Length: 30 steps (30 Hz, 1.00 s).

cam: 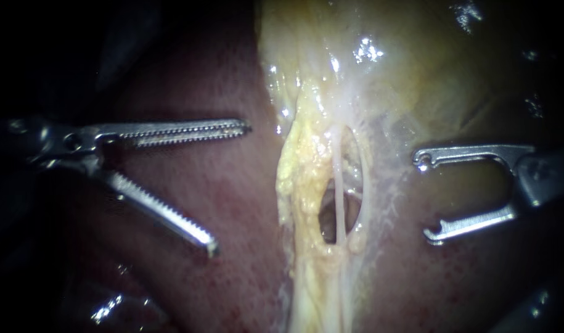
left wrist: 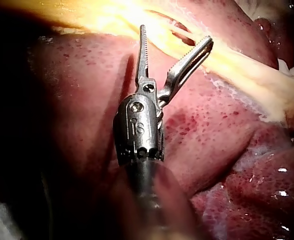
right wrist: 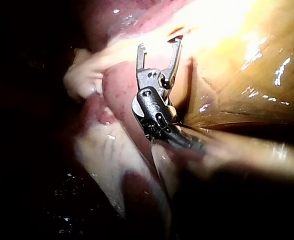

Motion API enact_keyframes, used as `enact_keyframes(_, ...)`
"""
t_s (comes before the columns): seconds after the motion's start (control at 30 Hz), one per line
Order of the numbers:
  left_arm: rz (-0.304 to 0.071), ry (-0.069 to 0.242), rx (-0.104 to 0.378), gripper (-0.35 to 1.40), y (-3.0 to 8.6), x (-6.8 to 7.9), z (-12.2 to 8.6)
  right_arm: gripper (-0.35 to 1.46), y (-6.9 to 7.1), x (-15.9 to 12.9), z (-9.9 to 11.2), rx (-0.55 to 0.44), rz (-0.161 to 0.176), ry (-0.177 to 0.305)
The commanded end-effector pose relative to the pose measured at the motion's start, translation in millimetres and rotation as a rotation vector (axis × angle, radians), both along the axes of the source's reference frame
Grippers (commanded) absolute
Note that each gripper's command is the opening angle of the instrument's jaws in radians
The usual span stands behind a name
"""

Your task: Grabbing gallbladder

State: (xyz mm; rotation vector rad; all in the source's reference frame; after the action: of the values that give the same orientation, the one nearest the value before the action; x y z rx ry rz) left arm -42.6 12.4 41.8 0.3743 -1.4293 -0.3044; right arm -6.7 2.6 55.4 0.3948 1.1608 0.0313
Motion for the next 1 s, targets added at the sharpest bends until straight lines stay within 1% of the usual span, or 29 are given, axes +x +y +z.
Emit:
enact_keyframes(0.03, -0.021, 0.023, 0.019, 0.81, 0.0, 0.0, 0.0, 0.59, 0.0, 0.0, 0.0, 0.0, 0.0, 0.0)
enact_keyframes(0.1, -0.06, 0.065, 0.06, 0.76, 0.1, 0.0, 0.0, 0.59, 0.0, 0.0, 0.0, 0.0, 0.001, 0.0)
enact_keyframes(0.17, -0.078, 0.09, 0.088, 0.73, 0.2, -0.2, 0.1, 0.59, 0.0, 0.0, 0.0, 0.0, 0.001, 0.0)
enact_keyframes(0.2, -0.082, 0.098, 0.094, 0.71, 0.3, -0.3, 0.2, 0.59, 0.0, 0.0, 0.0, 0.0, 0.001, 0.0)
enact_keyframes(0.27, -0.094, 0.112, 0.123, 0.62, 0.4, -0.6, 0.3, 0.59, 0.0, 0.0, 0.0, 0.0, 0.0, 0.0)
enact_keyframes(0.37, -0.134, 0.148, 0.172, 0.52, 0.7, -1.3, 0.5, 0.59, 0.0, 0.0, 0.0, 0.0, 0.001, 0.0)
enact_keyframes(0.43, -0.153, 0.173, 0.184, 0.47, 1.0, -1.9, 0.7, 0.59, 0.0, 0.0, 0.0, 0.0, 0.0, 0.0)
enact_keyframes(0.53, -0.174, 0.2, 0.209, 0.39, 1.4, -3.0, 0.9, 0.59, 0.0, -0.1, 0.0, 0.0, 0.0, 0.0)
enact_keyframes(0.6, -0.186, 0.209, 0.21, 0.39, 1.7, -3.7, 1.1, 0.59, 0.0, -0.1, 0.0, 0.0, 0.0, 0.0)
enact_keyframes(0.73, -0.21, 0.224, 0.229, 0.34, 2.3, -4.8, 1.5, 0.59, 0.0, -0.1, 0.0, 0.0, 0.0, 0.0)
enact_keyframes(0.93, -0.228, 0.25, 0.248, 0.24, 3.0, -5.6, 2.1, 0.59, 0.0, -0.2, 0.0, 0.0, 0.0, 0.0)
enact_keyframes(1.0, -0.236, 0.256, 0.254, 0.17, 3.2, -5.7, 2.3, 0.59, 0.0, -0.2, 0.0, 0.0, 0.0, 0.0)
